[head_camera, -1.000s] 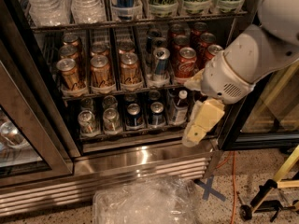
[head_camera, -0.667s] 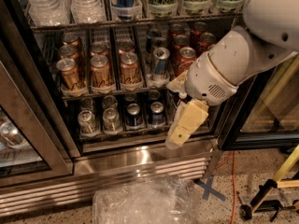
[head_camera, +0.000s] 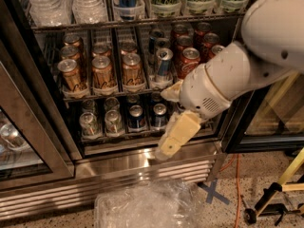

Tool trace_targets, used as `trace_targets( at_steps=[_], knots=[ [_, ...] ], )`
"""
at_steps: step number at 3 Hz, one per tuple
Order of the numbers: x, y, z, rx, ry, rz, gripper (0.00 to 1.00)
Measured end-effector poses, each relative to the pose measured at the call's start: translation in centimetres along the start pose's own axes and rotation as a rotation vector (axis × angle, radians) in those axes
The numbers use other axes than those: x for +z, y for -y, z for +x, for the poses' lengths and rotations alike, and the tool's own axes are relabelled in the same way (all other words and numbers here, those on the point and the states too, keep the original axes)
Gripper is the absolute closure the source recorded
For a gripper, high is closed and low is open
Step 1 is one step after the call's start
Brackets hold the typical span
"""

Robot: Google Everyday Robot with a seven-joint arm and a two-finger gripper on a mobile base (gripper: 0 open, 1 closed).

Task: Pick orange can from middle shelf of fridge

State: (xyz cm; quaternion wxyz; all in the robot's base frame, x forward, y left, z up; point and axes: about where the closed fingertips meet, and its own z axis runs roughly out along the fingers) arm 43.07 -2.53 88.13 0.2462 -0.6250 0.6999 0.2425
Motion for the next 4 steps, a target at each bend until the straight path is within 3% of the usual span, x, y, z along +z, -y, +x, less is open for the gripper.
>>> trace_targets(
  at_steps=[2, 3, 4],
  knots=[
    [9.0, -5.0, -4.7, 0.14, 0.158, -0.014, 0.0],
    [11.5, -7.3, -6.5, 0.142, 0.199, -0.034, 0.0],
    [11.5, -7.3, -6.5, 0.142, 0.199, -0.034, 0.0]
  ],
)
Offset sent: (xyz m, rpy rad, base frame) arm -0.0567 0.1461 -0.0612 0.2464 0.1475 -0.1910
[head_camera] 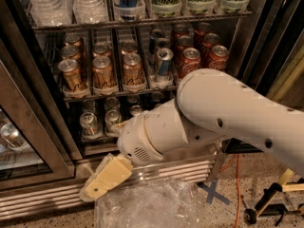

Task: Pick orange can from middle shelf of fridge

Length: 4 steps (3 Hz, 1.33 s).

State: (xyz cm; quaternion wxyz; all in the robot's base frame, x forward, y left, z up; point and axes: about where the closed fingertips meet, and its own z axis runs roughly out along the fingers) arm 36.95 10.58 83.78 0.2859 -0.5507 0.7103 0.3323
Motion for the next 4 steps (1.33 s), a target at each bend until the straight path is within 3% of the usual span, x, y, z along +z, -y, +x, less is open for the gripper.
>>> trace_targets(
  at_steps=[1, 2, 3, 4],
  knots=[
    [0.8, -0.1, -0.5, -0.014, 0.071, 0.008, 0.0],
    [3.1, -0.3, -1.7, -0.019, 0.198, 0.038, 0.0],
    [5.0, 0.1, -2.5, 0.025, 0.325, 0.105, 0.0],
    [5.1, 1.3, -1.8, 0.106, 0.42, 0.217, 0.0]
  ],
)
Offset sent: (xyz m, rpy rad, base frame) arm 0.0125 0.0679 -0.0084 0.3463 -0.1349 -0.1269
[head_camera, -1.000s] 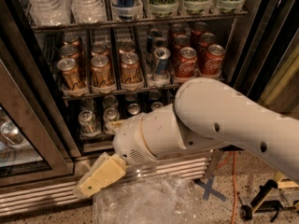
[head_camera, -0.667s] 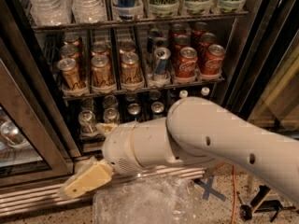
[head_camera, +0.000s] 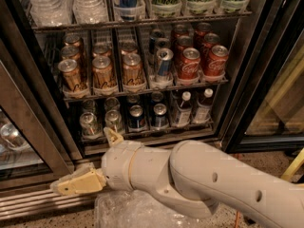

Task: Pick orange can from middle shelf of fridge

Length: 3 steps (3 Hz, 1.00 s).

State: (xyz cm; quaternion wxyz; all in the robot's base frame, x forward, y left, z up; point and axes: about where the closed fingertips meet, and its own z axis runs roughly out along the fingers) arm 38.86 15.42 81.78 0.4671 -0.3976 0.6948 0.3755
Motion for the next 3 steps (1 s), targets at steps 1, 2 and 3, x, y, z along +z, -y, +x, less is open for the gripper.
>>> trace_targets(
  at_steps=[1, 2, 3],
  knots=[
    [-1.2, 1.7, 2.4, 0.098, 0.074, 0.115, 0.0],
    [-2.5, 3.0, 1.8, 0.132, 0.128, 0.18, 0.0],
    [-2.5, 3.1, 1.8, 0.132, 0.128, 0.18, 0.0]
  ],
)
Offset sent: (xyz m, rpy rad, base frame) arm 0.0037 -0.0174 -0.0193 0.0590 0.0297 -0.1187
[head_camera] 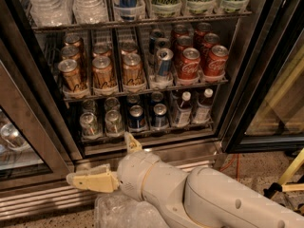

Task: Pick orange can from middle shelf of fridge

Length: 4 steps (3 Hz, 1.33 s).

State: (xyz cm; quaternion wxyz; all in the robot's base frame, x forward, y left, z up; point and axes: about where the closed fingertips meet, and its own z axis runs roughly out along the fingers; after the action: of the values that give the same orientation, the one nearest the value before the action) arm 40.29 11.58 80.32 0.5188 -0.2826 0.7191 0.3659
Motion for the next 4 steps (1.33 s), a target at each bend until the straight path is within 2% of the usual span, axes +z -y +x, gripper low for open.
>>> trace_targets(
  at_steps=[1, 2, 3, 4],
  knots=[
    [0.2, 0.5, -0.5, -0.005, 0.01, 0.021, 0.0],
    [0.7, 1.4, -2.2, -0.053, 0.034, 0.085, 0.0],
    [1.8, 3.1, -3.2, -0.09, 0.047, 0.175, 0.0],
    [3.1, 5.0, -3.1, -0.106, 0.042, 0.253, 0.0]
  ],
)
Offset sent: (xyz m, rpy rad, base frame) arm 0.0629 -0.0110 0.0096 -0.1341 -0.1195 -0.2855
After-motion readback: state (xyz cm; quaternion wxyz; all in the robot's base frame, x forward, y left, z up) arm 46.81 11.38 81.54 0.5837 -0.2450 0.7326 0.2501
